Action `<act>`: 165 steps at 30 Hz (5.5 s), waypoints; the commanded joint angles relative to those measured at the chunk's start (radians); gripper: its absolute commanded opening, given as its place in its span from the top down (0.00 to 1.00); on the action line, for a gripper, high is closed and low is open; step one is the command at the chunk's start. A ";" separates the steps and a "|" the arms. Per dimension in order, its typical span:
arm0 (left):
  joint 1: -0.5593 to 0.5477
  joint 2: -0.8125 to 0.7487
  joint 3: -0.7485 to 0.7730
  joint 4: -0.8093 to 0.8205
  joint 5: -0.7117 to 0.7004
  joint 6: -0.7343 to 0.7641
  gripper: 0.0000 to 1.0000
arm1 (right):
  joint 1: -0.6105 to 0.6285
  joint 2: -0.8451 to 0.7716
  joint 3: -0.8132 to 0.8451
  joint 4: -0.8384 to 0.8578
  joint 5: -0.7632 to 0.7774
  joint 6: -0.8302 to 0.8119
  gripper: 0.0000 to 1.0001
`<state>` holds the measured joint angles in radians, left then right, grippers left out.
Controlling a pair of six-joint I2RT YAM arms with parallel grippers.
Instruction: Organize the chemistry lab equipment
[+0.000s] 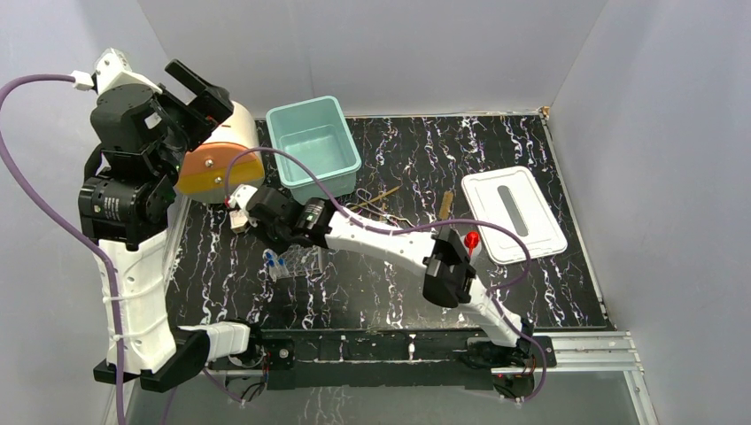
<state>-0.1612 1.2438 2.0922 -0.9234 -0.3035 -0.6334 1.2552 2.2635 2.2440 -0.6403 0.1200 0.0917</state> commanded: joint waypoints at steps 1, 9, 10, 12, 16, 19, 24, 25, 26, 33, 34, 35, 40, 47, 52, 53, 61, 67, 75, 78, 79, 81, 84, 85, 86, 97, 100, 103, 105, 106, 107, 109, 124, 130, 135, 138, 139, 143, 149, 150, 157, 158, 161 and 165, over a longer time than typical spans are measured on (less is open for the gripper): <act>0.002 0.011 0.048 -0.007 -0.015 0.031 0.02 | 0.011 0.063 0.166 -0.108 0.031 -0.031 0.74; 0.002 0.026 0.047 -0.005 0.007 0.018 0.02 | 0.027 0.071 0.194 -0.152 0.071 -0.058 0.74; 0.002 0.027 0.046 -0.005 0.009 0.018 0.02 | 0.026 0.072 0.198 -0.158 0.075 -0.059 0.74; 0.002 0.029 0.046 -0.005 0.015 0.015 0.02 | 0.028 0.076 0.206 -0.171 0.077 -0.062 0.74; 0.002 0.037 0.045 -0.012 0.027 0.010 0.02 | 0.029 0.087 0.220 -0.197 0.058 -0.061 0.74; 0.002 0.040 0.045 -0.015 0.035 0.007 0.02 | 0.035 0.093 0.229 -0.205 0.033 -0.060 0.74; 0.002 0.043 0.040 -0.017 0.046 0.003 0.02 | 0.038 0.112 0.232 -0.213 0.013 -0.065 0.74; 0.002 0.043 0.041 -0.017 0.047 0.002 0.02 | 0.038 0.118 0.233 -0.214 0.010 -0.068 0.74; 0.002 0.044 0.042 -0.018 0.050 0.003 0.02 | 0.038 0.123 0.234 -0.214 0.006 -0.071 0.74; 0.002 0.039 0.039 -0.023 0.049 0.003 0.02 | 0.038 0.152 0.253 -0.201 0.013 -0.076 0.74; 0.002 0.039 0.037 -0.023 0.049 0.003 0.02 | 0.038 0.156 0.256 -0.199 0.021 -0.076 0.74; 0.002 0.037 0.036 -0.023 0.050 0.003 0.02 | 0.038 0.160 0.257 -0.196 0.027 -0.079 0.74; 0.002 0.037 0.034 -0.022 0.049 0.008 0.02 | 0.036 0.175 0.258 -0.169 0.035 -0.090 0.74; 0.002 0.036 0.033 -0.020 0.049 0.011 0.02 | 0.036 0.183 0.255 -0.165 0.040 -0.090 0.75; 0.002 0.036 0.033 -0.019 0.050 0.011 0.02 | 0.036 0.183 0.244 -0.164 0.045 -0.090 0.75; 0.002 0.036 0.032 -0.019 0.052 0.011 0.02 | 0.036 0.181 0.235 -0.158 0.048 -0.090 0.75; 0.002 0.033 0.026 -0.019 0.053 0.009 0.02 | 0.036 0.155 0.181 -0.101 0.066 -0.090 0.74; 0.002 0.031 0.025 -0.019 0.052 0.010 0.02 | 0.036 0.159 0.177 -0.116 0.059 -0.090 0.72; 0.002 0.029 0.021 -0.017 0.058 0.012 0.02 | 0.036 0.146 0.144 -0.122 0.052 -0.090 0.66; 0.002 0.031 0.017 -0.015 0.060 0.012 0.02 | 0.036 0.144 0.154 -0.122 0.053 -0.090 0.64; 0.002 0.032 0.017 -0.014 0.062 0.012 0.02 | 0.036 0.143 0.159 -0.121 0.053 -0.090 0.64; 0.001 0.032 0.017 -0.013 0.065 0.012 0.02 | 0.036 0.142 0.176 -0.121 0.054 -0.090 0.63; 0.002 0.034 0.017 -0.013 0.067 0.012 0.02 | 0.035 0.141 0.212 -0.123 0.051 -0.087 0.62; 0.002 0.034 0.017 -0.012 0.067 0.012 0.02 | 0.034 0.140 0.222 -0.124 0.048 -0.080 0.61; 0.002 0.034 0.016 -0.013 0.066 0.012 0.02 | 0.032 0.138 0.232 -0.124 0.046 -0.074 0.61; 0.002 -0.007 -0.055 -0.073 0.002 0.016 0.05 | -0.007 0.006 0.022 -0.070 0.017 0.052 0.61; 0.002 -0.026 -0.062 -0.103 -0.038 0.007 0.07 | -0.028 -0.066 -0.112 0.007 -0.001 0.091 0.62; 0.002 -0.038 -0.057 -0.127 -0.068 0.000 0.08 | -0.049 -0.136 -0.223 0.098 -0.028 0.122 0.61; 0.002 -0.038 -0.048 -0.142 -0.086 0.001 0.08 | -0.061 -0.161 -0.267 0.134 -0.060 0.137 0.58; 0.002 -0.037 -0.042 -0.150 -0.090 0.005 0.08 | -0.065 -0.162 -0.279 0.138 -0.073 0.141 0.58; 0.002 -0.033 -0.039 -0.161 -0.092 0.006 0.08 | -0.069 -0.160 -0.284 0.134 -0.086 0.143 0.58; 0.002 -0.028 -0.043 -0.192 -0.095 0.007 0.11 | -0.071 -0.147 -0.291 0.121 -0.102 0.138 0.60; 0.002 -0.216 -0.602 -0.307 -0.138 -0.179 0.55 | -0.073 -0.170 -0.431 0.239 -0.278 0.091 0.63; 0.002 -0.261 -0.724 -0.311 -0.154 -0.227 0.57 | -0.073 -0.156 -0.410 0.248 -0.275 0.092 0.63; 0.002 -0.272 -0.773 -0.314 -0.148 -0.259 0.60 | -0.073 -0.145 -0.396 0.257 -0.264 0.092 0.66; 0.002 -0.281 -0.783 -0.310 -0.152 -0.266 0.60 | -0.074 -0.135 -0.386 0.278 -0.272 0.092 0.67; 0.002 -0.282 -0.782 -0.311 -0.155 -0.267 0.60 | -0.074 -0.130 -0.382 0.282 -0.279 0.092 0.67; 0.002 -0.276 -0.772 -0.309 -0.156 -0.263 0.60 | -0.074 -0.101 -0.340 0.271 -0.297 0.085 0.67; 0.002 -0.279 -0.768 -0.308 -0.163 -0.257 0.58 | -0.074 -0.080 -0.309 0.269 -0.301 0.082 0.66; 0.002 -0.279 -0.768 -0.308 -0.164 -0.257 0.58 | -0.074 -0.076 -0.303 0.266 -0.300 0.082 0.66; 0.002 -0.282 -0.736 -0.330 -0.210 -0.268 0.58 | -0.075 -0.079 -0.304 0.253 -0.257 0.091 0.65; 0.002 -0.285 -0.729 -0.335 -0.224 -0.272 0.58 | -0.076 -0.088 -0.312 0.257 -0.246 0.095 0.65; 0.002 -0.298 -0.712 -0.341 -0.254 -0.278 0.60 | -0.079 -0.138 -0.386 0.304 -0.227 0.111 0.63; 0.002 -0.306 -0.708 -0.341 -0.270 -0.282 0.60 | -0.083 -0.198 -0.466 0.360 -0.215 0.130 0.56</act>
<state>-0.1608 0.9596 1.3514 -1.2366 -0.5072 -0.8993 1.1782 2.1670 1.8297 -0.3634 -0.1215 0.1997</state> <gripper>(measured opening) 0.403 0.412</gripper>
